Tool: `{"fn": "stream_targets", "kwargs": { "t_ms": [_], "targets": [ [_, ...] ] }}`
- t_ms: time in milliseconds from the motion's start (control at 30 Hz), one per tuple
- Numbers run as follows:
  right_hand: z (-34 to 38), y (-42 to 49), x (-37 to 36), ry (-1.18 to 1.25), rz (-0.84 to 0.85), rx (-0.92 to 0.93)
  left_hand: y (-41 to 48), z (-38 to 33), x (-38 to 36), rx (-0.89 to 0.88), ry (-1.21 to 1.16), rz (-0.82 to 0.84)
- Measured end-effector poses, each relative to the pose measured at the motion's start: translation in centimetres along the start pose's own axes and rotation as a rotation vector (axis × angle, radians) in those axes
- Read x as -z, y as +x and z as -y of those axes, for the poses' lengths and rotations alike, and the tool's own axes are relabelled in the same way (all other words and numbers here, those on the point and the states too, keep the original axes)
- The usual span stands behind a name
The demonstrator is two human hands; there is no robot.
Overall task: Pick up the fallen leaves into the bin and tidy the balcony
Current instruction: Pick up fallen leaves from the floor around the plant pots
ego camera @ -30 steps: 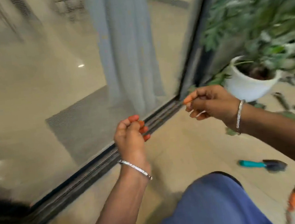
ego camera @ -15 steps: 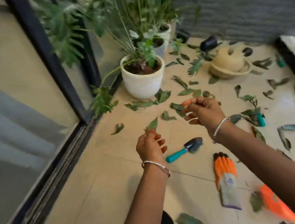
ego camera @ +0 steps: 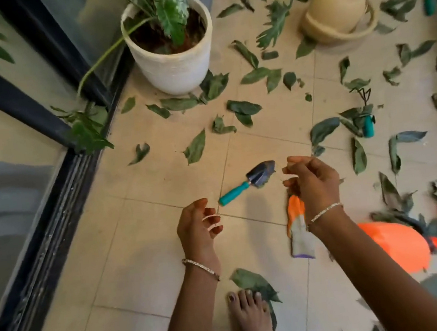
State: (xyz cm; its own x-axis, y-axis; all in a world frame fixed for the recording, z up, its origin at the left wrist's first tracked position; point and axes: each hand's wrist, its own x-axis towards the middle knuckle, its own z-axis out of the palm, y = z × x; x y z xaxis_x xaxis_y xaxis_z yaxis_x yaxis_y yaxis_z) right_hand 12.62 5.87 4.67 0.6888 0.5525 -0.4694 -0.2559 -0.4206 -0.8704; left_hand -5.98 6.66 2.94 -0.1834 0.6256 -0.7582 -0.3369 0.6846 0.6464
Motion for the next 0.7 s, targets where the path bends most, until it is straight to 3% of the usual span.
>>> {"fn": "stream_targets", "kwargs": {
  "t_ms": [333,700],
  "targets": [
    [11.5,-8.0,3.1,0.035,-0.110,-0.158,-9.6,-11.7,0.1,0.077,-0.018,-0.105],
    [25.3,-12.7,2.7,0.003,-0.055,-0.270,-18.4,-25.7,-4.0,0.140,-0.026,-0.165]
  ]
}}
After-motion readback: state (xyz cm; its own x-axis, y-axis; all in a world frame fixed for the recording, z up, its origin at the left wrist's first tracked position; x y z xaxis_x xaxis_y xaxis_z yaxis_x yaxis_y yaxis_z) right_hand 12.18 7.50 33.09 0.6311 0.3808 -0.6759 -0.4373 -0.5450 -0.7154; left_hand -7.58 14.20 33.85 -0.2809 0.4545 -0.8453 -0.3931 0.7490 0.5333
